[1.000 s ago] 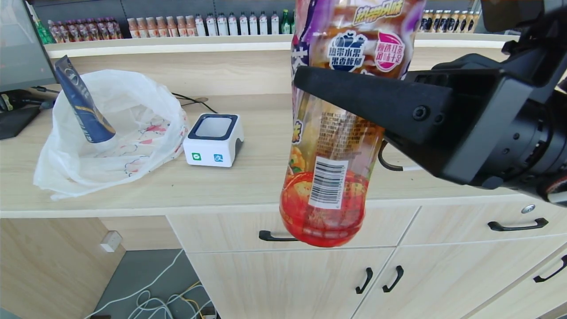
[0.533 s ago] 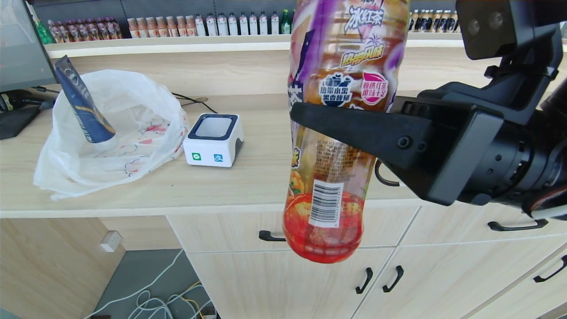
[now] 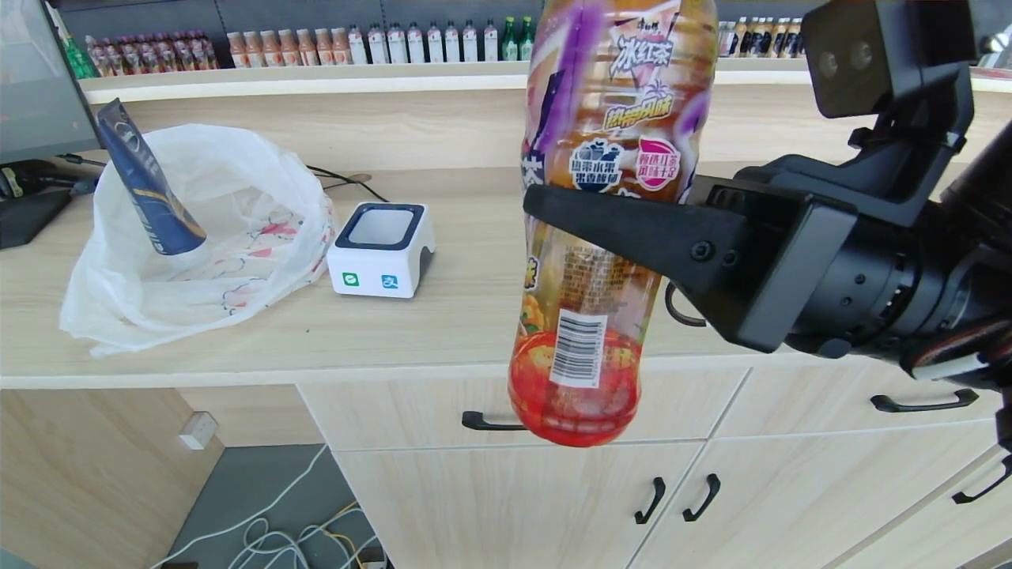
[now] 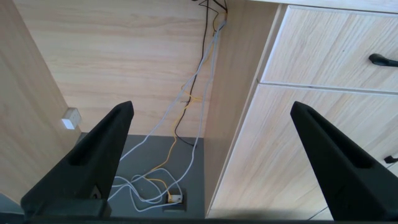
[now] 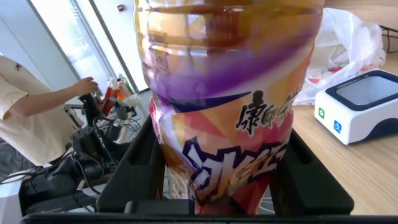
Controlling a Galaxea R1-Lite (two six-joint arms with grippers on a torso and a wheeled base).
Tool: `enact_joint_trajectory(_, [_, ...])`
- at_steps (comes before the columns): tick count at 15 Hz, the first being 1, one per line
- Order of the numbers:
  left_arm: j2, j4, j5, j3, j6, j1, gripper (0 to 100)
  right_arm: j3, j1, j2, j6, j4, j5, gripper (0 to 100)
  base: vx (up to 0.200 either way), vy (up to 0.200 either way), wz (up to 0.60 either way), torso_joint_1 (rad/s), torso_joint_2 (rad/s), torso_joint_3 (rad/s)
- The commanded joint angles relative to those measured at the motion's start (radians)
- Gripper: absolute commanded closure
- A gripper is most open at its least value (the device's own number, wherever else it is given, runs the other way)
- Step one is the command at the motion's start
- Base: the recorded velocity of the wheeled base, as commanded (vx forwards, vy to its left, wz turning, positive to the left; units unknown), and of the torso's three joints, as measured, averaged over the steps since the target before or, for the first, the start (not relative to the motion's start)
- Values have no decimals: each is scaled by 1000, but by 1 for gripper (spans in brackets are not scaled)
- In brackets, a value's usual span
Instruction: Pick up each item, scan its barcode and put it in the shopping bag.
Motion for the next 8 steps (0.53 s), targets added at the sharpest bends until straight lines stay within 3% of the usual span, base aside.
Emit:
enact_joint_trajectory(1, [0, 0, 0, 0, 0, 0, 0, 8, -9, 24, 3, -22, 1, 100, 0, 0, 0, 0, 0, 0])
enact_joint_trajectory(8, [0, 0, 0, 0, 0, 0, 0, 69, -29, 17, -38, -36, -21, 100, 0, 0, 0, 0, 0, 0])
